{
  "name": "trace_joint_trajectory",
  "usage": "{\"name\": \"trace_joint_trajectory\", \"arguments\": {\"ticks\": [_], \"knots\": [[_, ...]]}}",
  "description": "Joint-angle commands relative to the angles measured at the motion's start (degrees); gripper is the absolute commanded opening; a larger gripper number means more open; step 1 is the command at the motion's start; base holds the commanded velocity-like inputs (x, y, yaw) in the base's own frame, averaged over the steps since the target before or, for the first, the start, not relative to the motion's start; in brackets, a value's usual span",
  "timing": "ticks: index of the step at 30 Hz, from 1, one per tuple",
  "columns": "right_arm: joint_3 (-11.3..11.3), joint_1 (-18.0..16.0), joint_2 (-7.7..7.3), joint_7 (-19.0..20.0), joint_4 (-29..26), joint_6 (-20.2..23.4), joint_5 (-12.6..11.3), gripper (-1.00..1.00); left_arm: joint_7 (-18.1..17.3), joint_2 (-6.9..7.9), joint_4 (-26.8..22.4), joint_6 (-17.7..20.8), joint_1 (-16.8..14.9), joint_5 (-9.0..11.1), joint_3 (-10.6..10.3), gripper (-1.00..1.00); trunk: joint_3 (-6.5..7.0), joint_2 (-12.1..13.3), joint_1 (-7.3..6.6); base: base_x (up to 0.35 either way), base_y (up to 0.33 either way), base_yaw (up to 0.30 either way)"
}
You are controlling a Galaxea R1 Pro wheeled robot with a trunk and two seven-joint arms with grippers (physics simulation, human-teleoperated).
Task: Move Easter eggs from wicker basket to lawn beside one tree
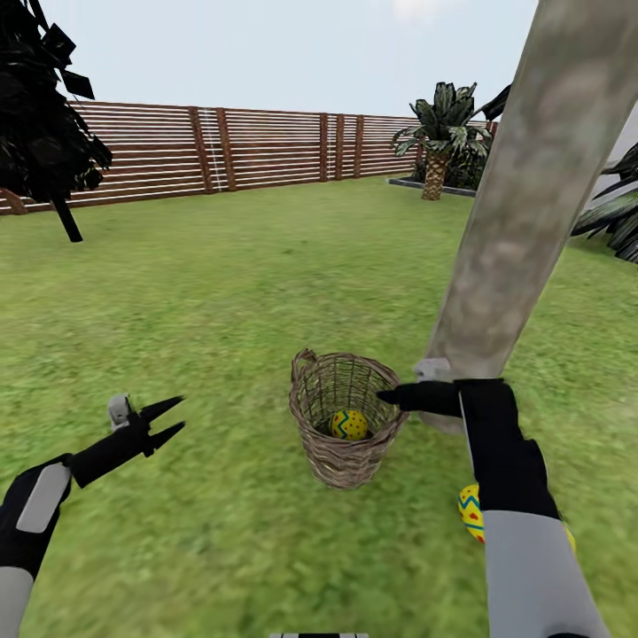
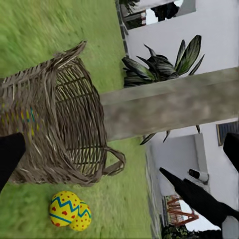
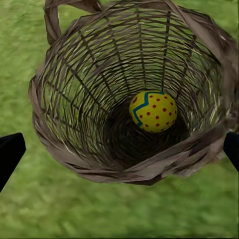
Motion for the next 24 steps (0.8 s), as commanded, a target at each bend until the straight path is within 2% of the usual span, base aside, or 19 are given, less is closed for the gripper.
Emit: {"name": "trace_joint_trajectory", "arguments": {"ticks": [1,4,5,7,11,17,23,24], "knots": [[0.25,-0.07,0.08,-0.64,-0.04,0.17,0.58,1.0,-0.22,-0.01,0.57,0.22,-0.04,-0.08,0.49,1.0,-0.05,-0.02,-0.01,0.0,0.0,0.0],[3.7,-1.38,0.31,-7.74,0.25,0.23,0.99,1.0,-0.32,0.04,3.67,-0.23,-0.04,-0.11,3.35,1.0,-0.05,-0.02,-0.01,0.109,0.019,0.0],[7.3,-2.05,0.38,-11.19,0.56,0.24,2.09,1.0,-0.41,0.08,4.31,-0.41,-0.04,-0.16,4.51,1.0,-0.05,-0.02,-0.01,0.257,0.068,0.0],[10.26,-2.33,0.45,-13.34,0.69,0.24,3.64,1.0,-0.44,0.07,4.6,-0.47,-0.04,-0.17,5.05,1.0,-0.05,-0.02,-0.01,0.282,0.077,0.0],[12.92,-2.5,0.58,-14.69,0.87,0.24,5.17,1.0,-0.47,0.04,4.81,-0.48,-0.04,-0.14,5.37,1.0,-0.05,-0.02,-0.01,0.302,0.084,0.0],[13.67,-2.44,0.68,-14.83,1.38,0.24,5.41,1.0,-0.47,0.08,5.19,-0.48,-0.04,-0.1,5.45,1.0,-0.05,-0.02,-0.01,0.309,0.101,0.0],[19.97,-1.91,0.12,-14.39,3.05,0.18,5.36,1.0,-0.45,0.13,5.88,-0.56,-0.04,-0.09,5.51,1.0,-0.05,-0.02,-0.01,0.311,0.11,0.0],[20.43,-1.88,0.11,-14.01,3.14,0.17,5.33,1.0,-0.39,0.13,5.92,-0.56,-0.04,-0.1,5.51,1.0,-0.05,-0.02,-0.01,0.318,0.038,0.0]]}}
